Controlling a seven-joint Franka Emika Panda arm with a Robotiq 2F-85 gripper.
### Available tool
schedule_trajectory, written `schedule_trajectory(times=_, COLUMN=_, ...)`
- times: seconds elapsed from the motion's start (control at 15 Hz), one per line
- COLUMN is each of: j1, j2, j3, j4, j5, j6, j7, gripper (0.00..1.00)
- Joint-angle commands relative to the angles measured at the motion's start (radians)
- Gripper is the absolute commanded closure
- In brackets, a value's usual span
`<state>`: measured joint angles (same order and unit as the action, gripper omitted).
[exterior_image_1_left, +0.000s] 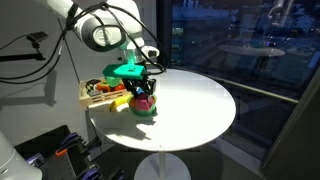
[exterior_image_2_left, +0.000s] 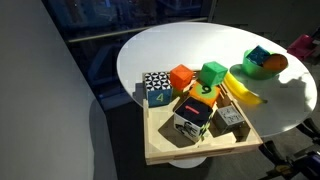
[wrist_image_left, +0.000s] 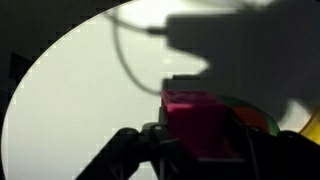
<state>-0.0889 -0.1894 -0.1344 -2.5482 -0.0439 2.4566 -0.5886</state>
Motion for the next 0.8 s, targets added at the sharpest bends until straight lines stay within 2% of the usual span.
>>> schedule_trajectory(times=0.0, j1=0.024, j2=-0.008, j3=-0.001, j4=0.02, j5=0.029, j6=-0.009, j7=0.039, gripper=0.69)
schedule_trajectory(times=0.73, j1=0.042, j2=0.027, j3=0.018, j4=0.063, j5=0.012, j6=0.052, j7=0.174, gripper=0.69)
